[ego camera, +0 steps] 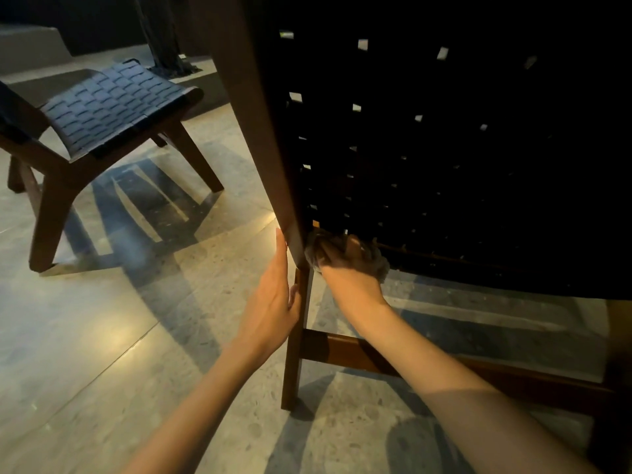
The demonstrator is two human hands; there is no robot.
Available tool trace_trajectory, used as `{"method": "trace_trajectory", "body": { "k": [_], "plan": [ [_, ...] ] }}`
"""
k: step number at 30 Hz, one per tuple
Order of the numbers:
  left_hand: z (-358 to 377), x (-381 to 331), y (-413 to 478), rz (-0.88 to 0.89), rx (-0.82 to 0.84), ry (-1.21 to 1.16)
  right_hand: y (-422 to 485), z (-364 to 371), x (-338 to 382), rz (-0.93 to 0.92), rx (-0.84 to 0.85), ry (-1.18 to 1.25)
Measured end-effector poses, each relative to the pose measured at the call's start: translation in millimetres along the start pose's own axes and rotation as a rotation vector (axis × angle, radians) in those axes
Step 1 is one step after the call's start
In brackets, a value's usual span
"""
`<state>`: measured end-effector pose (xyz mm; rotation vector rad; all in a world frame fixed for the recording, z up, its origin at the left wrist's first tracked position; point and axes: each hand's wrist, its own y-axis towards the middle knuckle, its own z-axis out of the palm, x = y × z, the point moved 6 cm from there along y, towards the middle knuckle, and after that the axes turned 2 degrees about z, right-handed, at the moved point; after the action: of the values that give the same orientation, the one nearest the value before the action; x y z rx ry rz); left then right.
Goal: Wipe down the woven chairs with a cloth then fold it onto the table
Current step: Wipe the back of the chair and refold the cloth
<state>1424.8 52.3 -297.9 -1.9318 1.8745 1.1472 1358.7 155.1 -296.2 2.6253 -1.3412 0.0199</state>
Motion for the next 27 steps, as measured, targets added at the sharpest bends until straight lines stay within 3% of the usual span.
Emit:
{"method": "trace_trajectory", "body": {
  "k": [3,6,13,17,21,23,27],
  "plan": [
    [13,-1,-8,0.024,-0.028,-0.007,-8,-18,-1,0.018,-0.146,-0.228],
    [27,1,-13,0.057,-0.045,0.009,-17,5,-23,0.032,0.124,-0.178],
    [55,0,-16,0.051,-0.035,-0.055,-58,-6,-67,0.152,0.007,-0.277],
    [50,11,-16,-0.027,-0.12,-0.198,-65,-36,-54,0.03,-0.262,0.013],
    [37,21,-11,-0.026,-0.213,-0.22,-57,-73,-28,0.036,-0.569,0.349],
    [30,22,-6,0.006,-0.218,-0.228,-41,-69,-13,0.106,-0.58,0.529],
    [24,25,-1,0.069,-0.165,-0.331,-22,-37,17,0.162,-0.594,0.668]
  ]
}}
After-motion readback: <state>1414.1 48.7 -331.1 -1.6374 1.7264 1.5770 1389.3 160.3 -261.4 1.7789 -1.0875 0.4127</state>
